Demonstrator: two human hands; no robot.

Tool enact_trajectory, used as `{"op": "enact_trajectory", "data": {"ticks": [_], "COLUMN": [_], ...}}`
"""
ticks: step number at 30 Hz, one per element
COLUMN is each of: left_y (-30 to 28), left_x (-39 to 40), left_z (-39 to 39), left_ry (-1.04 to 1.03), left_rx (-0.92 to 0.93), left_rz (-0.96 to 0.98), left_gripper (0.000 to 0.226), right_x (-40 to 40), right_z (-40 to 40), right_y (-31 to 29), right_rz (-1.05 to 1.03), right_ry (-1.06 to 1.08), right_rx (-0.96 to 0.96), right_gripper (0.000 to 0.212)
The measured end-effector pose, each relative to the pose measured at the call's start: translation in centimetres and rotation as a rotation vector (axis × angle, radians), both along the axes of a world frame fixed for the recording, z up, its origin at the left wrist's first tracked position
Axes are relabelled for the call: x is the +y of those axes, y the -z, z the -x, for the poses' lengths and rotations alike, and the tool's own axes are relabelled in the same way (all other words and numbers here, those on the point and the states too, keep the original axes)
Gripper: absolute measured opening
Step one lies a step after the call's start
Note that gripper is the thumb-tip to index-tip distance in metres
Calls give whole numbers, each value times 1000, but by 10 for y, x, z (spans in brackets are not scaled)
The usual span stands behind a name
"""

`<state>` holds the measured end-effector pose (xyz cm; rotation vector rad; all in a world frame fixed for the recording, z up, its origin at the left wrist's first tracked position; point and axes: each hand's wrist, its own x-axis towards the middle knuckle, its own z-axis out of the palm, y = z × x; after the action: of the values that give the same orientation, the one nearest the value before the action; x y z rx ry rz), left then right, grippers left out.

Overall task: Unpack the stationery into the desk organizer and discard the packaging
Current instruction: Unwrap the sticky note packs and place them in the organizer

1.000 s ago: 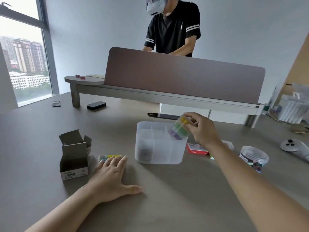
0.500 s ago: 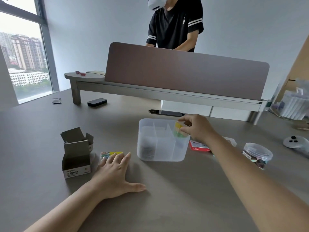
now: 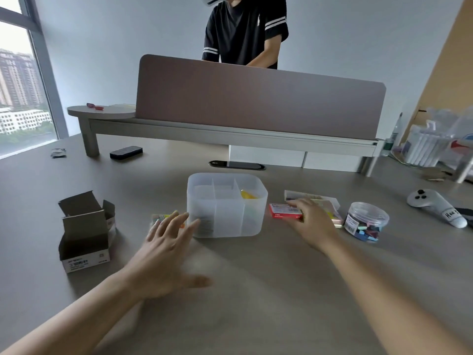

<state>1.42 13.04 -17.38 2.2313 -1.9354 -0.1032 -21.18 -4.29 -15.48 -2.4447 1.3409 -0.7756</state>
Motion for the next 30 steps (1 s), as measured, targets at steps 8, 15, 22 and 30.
{"op": "enact_trajectory", "data": {"ticks": [8,15,22,30], "left_y": [11,10,2,-13], "left_x": [0,3,10,-3], "left_z": [-9,-16,-6,46], "left_ry": [-27,-128,6,95], "left_rx": [99,-17,28,392], "left_rz": [0,-25,215,155], "left_gripper": [140,147,127,72], "right_x": [-16,1,26,85], "right_z": [-17,-10,0,-18], "right_y": [23,18,15,0], "right_rz": [113,67,-158,-265], "right_ry": [19,-46,-134,-377], "right_rx": [389,248,31,-239], "right_gripper": [43,35,26,37]}}
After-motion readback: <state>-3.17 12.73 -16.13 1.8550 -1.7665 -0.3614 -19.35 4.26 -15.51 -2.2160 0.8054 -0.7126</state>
